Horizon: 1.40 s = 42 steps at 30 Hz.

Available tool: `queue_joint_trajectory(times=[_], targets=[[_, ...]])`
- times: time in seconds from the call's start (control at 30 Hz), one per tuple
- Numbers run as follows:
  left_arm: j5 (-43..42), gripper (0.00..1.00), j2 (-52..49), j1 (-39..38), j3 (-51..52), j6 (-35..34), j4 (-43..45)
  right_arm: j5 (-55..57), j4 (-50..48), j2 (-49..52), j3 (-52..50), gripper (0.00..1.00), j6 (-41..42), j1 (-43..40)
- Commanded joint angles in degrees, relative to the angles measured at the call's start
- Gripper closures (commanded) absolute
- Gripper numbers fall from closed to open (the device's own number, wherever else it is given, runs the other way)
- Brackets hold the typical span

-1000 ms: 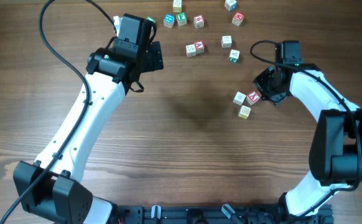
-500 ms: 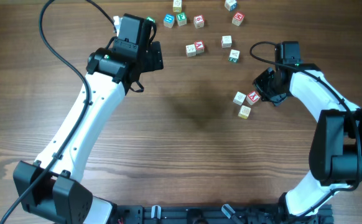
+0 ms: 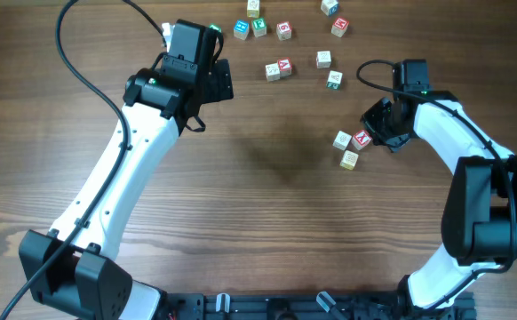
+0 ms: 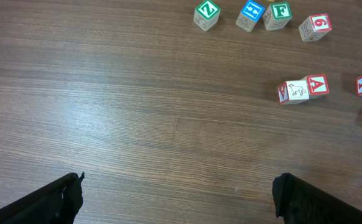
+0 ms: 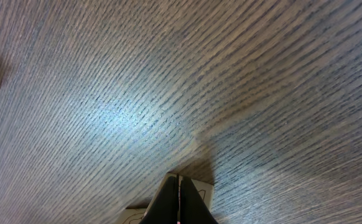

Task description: Form a circle

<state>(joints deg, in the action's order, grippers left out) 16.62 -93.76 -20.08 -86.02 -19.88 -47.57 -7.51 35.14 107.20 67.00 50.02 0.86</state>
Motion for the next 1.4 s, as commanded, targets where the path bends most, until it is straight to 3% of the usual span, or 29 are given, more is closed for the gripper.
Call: queue_joint_trajectory(times=[0.0,1.37], targets=[[0.11,0.0,-0.11,0.22,0.2,-0.52,0.15,-0.35,0.13,0.28,0.07,0.96,-0.55,0.07],[0.11,0.0,-0.11,0.22,0.2,-0.52,0.15,-2.8,-1.44,0.28,0.07,0.95,-2.54,0.07]])
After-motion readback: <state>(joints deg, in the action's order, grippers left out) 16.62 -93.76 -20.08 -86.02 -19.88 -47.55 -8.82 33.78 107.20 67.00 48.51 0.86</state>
